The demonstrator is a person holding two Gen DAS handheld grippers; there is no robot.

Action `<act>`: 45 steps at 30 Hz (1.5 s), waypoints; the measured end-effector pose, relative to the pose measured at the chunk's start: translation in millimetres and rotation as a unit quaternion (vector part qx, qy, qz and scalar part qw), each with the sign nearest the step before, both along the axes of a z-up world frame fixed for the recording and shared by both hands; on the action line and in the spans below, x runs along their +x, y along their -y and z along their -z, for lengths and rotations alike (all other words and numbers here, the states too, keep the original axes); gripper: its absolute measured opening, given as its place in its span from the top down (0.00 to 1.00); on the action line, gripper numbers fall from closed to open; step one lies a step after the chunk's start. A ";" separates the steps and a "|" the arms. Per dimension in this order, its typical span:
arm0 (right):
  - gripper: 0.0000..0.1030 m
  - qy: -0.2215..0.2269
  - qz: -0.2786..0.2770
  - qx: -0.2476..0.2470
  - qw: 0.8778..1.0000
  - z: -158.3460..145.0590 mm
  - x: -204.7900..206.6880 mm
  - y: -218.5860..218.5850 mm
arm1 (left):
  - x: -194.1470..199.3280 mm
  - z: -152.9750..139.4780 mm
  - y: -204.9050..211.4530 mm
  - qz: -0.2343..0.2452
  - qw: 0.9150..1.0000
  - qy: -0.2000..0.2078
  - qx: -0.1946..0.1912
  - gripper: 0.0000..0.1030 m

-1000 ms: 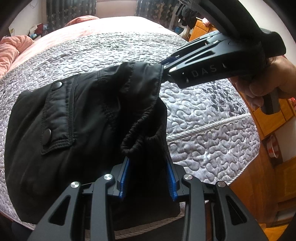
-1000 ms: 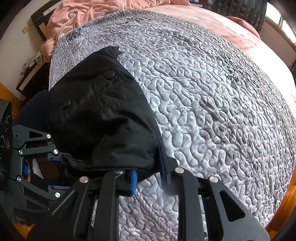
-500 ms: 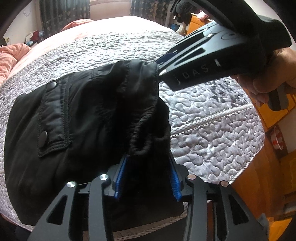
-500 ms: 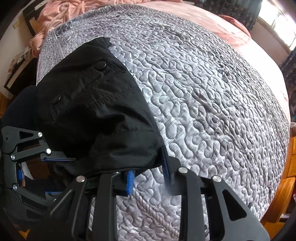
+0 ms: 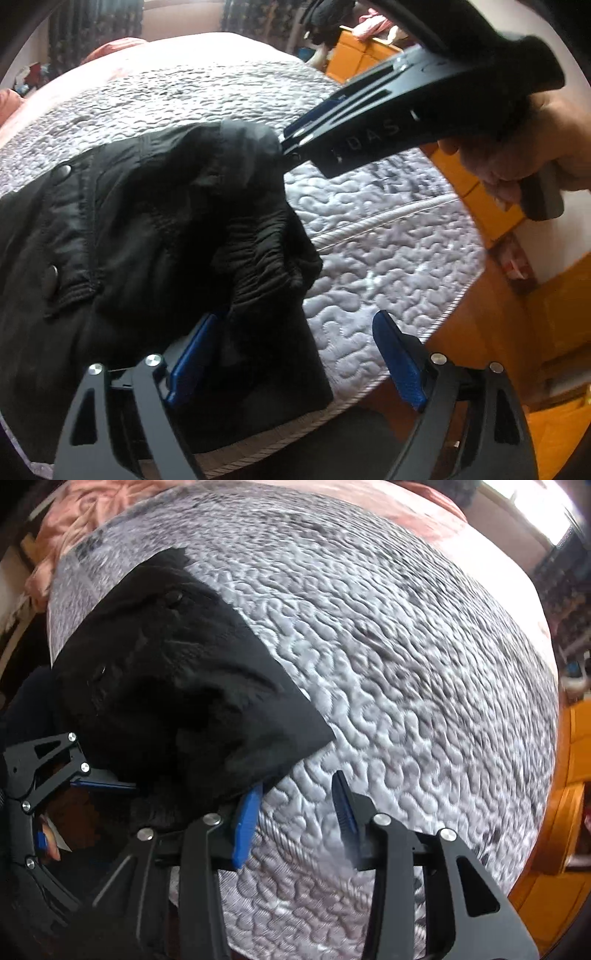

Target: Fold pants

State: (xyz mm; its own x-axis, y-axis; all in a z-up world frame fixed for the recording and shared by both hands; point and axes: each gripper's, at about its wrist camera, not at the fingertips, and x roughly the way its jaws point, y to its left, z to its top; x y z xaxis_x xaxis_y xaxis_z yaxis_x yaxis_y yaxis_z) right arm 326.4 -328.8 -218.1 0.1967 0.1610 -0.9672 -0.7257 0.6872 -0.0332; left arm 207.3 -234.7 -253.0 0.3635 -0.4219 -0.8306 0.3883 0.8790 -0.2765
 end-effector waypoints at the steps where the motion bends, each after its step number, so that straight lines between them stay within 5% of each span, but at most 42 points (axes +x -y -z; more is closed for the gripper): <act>1: 0.58 -0.005 0.013 0.007 1.000 -2.4 0.6 3.9 | -0.1 -0.9 -4.3 -0.001 1.000 0.000 -0.009 0.17; 7: 0.53 -0.027 0.135 0.058 0.989 -22.4 13.6 33.6 | -15.5 -35.3 -48.0 -0.003 0.995 0.016 -0.100 0.16; 12: 0.52 -0.078 0.215 0.221 0.948 -32.8 11.3 42.9 | -25.3 -57.1 -123.5 -0.075 0.984 0.049 -0.153 0.07; 18: 0.52 -0.175 0.252 0.328 0.894 9.6 16.1 18.6 | -18.7 -31.0 -189.0 -0.153 0.976 0.006 -0.157 0.07; 26: 0.75 -0.223 0.330 0.335 0.854 62.1 28.6 31.2 | -12.7 -10.7 -194.1 -0.148 0.981 -0.015 -0.127 0.07; 29: 0.59 -0.196 0.338 0.361 0.847 43.1 15.0 43.5 | -13.5 -15.5 -194.5 -0.147 0.980 -0.018 -0.129 0.07; 31: 0.39 -0.163 0.360 0.359 0.846 31.5 -4.8 54.8 | -16.4 -17.5 -205.4 -0.157 0.978 -0.016 -0.139 0.07; 33: 0.36 -0.149 0.387 0.356 0.838 33.0 -28.0 69.2 | -22.0 -22.4 -215.3 -0.168 0.975 -0.008 -0.145 0.07; 39: 0.35 -0.208 0.427 0.401 0.783 72.2 -70.2 79.7 | -33.8 -25.2 -227.4 -0.183 0.972 -0.008 -0.146 0.07; 42: 0.38 -0.228 0.411 0.417 0.778 78.2 -71.1 61.9 | -39.1 -26.9 -226.7 -0.179 0.974 -0.007 -0.141 0.07; 45: 0.74 -0.218 0.413 0.394 0.792 76.7 -66.6 51.0 | -42.7 -29.6 -227.6 -0.183 0.973 -0.006 -0.138 0.07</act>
State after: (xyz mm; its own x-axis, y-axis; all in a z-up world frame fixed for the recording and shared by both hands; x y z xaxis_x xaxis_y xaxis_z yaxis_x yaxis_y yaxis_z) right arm 259.8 -379.8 -294.7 0.2243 0.7388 -0.6355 0.1572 0.6162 0.7718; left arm 164.6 -7.1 -223.4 0.5226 -0.4736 -0.7090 0.0588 0.8496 -0.5242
